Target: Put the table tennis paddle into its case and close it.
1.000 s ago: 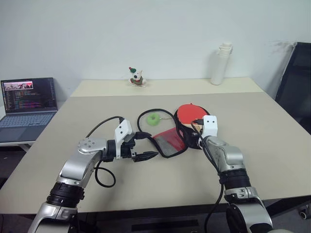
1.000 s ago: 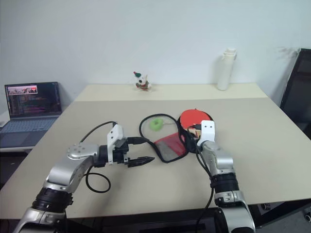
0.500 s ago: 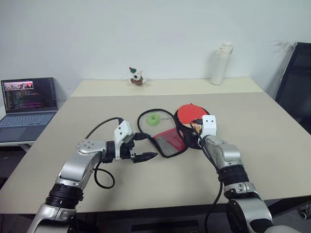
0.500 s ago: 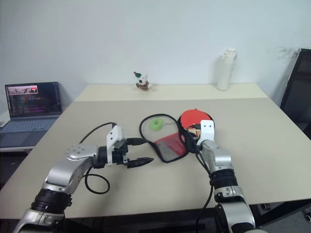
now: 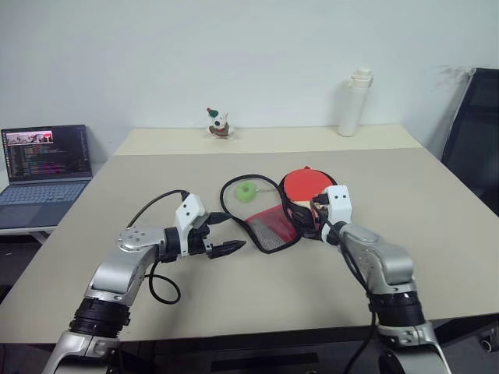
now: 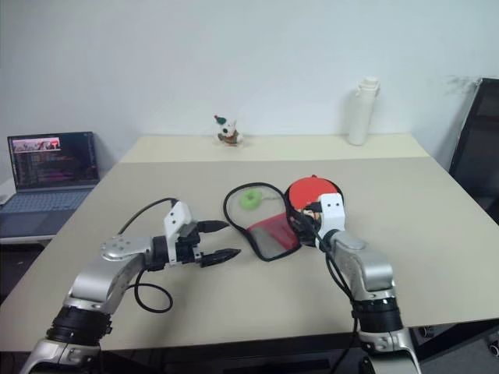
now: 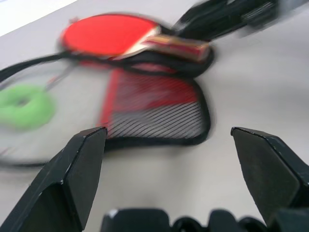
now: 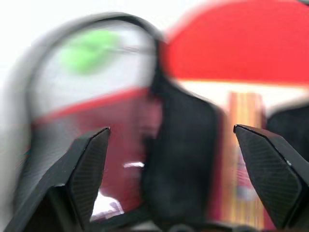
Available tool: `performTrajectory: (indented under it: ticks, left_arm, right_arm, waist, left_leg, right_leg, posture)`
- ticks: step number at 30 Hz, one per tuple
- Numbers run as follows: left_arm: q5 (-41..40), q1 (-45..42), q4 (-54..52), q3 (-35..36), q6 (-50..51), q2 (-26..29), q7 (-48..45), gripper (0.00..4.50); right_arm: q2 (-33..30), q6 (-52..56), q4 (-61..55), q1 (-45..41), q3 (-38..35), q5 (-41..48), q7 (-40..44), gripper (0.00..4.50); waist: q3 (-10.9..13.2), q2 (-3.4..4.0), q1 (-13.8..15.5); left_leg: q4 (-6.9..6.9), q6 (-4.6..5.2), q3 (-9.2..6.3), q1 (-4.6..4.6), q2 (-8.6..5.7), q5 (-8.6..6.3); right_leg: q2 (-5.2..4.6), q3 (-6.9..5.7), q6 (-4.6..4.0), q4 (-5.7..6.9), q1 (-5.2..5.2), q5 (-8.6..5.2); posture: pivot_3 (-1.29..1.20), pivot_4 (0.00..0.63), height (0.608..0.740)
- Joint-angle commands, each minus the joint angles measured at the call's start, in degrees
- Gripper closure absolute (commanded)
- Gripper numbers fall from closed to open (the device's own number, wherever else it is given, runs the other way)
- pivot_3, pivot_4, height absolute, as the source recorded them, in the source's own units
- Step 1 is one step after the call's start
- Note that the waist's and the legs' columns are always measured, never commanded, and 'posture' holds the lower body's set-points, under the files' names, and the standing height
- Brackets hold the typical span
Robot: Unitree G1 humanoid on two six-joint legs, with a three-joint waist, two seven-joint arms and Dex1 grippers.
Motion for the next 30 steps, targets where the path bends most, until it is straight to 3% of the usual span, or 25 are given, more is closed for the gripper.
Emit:
performTrajectory:
  ticks: [1,2,4,8,15,30]
  left_arm:
    - [2.55,-1.51,4.18,1.38,-2.35,0.03,2.61,0.0]
    - [3.49,-2.22,6.35,1.2,-2.64,-0.2,3.52,0.0]
    - [4.51,-3.29,9.26,1.03,-3.11,-0.64,4.52,0.56]
    - [7.67,-8.14,18.54,-0.83,-4.55,-3.16,6.36,1.98]
    - [12.57,-15.29,33.6,-2.43,-10.51,-7.81,8.79,4.47]
    - [15.74,-29.45,57.51,-1.05,-20.84,-16.7,9.18,4.47]
  right_arm:
    - [-5.27,3.46,-10.0,0.53,-1.13,6.55,7.49,0.01]
    - [-7.12,4.53,-11.64,0.61,-1.83,8.04,8.86,0.01]
    - [-9.35,5.84,-13.31,0.59,-2.77,9.93,10.05,0.0]
    - [-13.49,7.1,-15.62,-1.04,-4.46,12.64,12.06,0.0]
    - [-15.09,4.94,-15.25,-1.33,-3.51,12.04,11.7,0.0]
    - [-17.47,2.81,-16.5,2.2,-5.31,11.49,10.61,0.0]
  waist:
    - [-0.01,-0.01,0.06]
    - [-0.01,-0.02,0.09]
    - [-0.02,-0.04,0.11]
    - [-0.02,-0.06,0.15]
    - [-0.03,-0.1,0.16]
    - [-0.05,-0.18,0.83]
  left_leg:
    - [0.03,0.0,-0.02,0.01,-0.01,0.0]
    - [0.04,0.0,-0.02,0.02,0.0,0.0]
    - [0.07,0.0,-0.03,0.02,-0.01,0.0]
    - [0.09,0.0,0.01,-0.01,-0.05,0.0]
    - [0.09,0.01,0.11,-0.04,-0.06,-0.01]
    - [0.17,0.02,0.16,-0.08,-0.14,-0.01]
  right_leg:
    - [0.0,-0.02,0.0,-0.01,0.03,0.0]
    - [0.0,-0.04,0.01,-0.01,0.04,0.0]
    - [0.0,-0.05,0.01,0.0,0.04,0.0]
    - [-0.01,-0.07,0.01,0.0,0.05,0.0]
    - [-0.01,-0.05,0.02,-0.06,0.06,0.0]
    - [-0.04,-0.15,0.09,-0.1,0.13,0.04]
  posture:
    - [0.0,0.15,0.74]
    - [0.0,0.15,0.74]
    - [0.0,0.15,0.74]
    - [0.0,0.15,0.74]
    - [0.0,0.15,0.74]
    - [0.0,0.15,0.74]
